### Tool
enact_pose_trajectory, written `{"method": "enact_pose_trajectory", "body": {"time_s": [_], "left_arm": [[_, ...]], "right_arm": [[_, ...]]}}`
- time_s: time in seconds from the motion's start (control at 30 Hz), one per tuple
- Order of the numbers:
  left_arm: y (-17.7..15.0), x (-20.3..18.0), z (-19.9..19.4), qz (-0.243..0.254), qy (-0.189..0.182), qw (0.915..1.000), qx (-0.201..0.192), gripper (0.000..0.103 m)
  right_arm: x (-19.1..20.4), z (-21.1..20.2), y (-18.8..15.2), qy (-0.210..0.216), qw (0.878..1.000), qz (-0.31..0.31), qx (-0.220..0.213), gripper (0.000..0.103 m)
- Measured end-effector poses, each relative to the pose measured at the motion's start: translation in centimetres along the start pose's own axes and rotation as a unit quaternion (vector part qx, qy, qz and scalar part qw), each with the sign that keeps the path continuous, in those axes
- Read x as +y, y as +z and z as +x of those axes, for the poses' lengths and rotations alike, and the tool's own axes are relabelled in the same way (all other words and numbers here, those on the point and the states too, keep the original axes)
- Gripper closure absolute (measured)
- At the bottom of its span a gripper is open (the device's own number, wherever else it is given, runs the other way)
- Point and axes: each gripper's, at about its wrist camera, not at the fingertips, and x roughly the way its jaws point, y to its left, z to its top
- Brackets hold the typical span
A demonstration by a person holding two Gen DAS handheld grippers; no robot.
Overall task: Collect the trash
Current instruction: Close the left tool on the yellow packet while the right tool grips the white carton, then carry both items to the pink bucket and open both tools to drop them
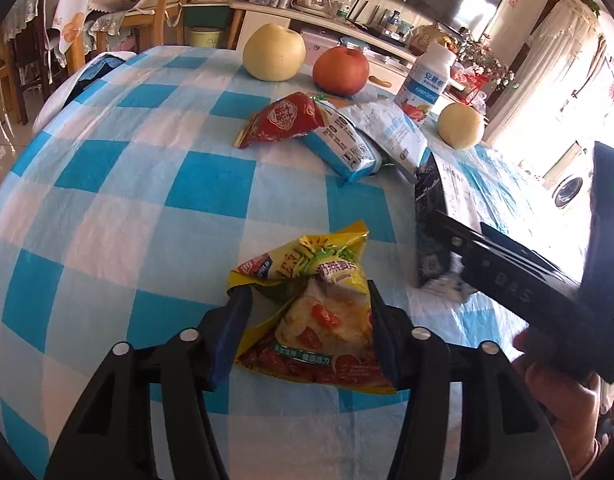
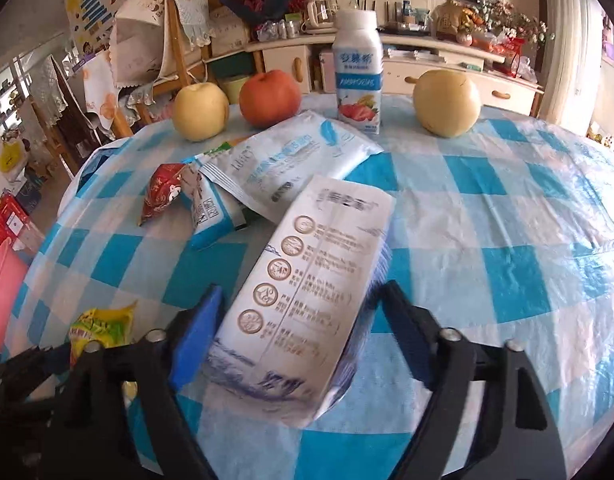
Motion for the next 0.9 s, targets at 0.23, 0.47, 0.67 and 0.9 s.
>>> {"method": "enact_pose_trajectory", "body": {"time_s": [0.23,0.47,0.67,0.9], "left_arm": [[0.6,0.8,-0.5,-0.018,-0.005,0.9998,-0.001,0.068],[1.1,2.3,-1.6,-0.051,-0.017,0.9985,-0.009,0.071],[1.7,3.4,-3.4,-0.068,-0.026,0.9969,-0.031,0.071],[2.7,5.4,-4.8,-0.097,-0.024,0.9936,-0.053,0.071]], "right_arm": [[-0.7,-1.9,-0.7,0.001,1.000,-0.012,-0.010,0.049],[-0.1,-3.8,-0.6,-0.003,0.999,-0.026,-0.021,0.089],[-1.4,-2.8,-0.9,0.000,1.000,0.019,-0.013,0.029],[-1.1,-1.0,-1.3,-0.030,1.000,0.002,0.001,0.040]]}}
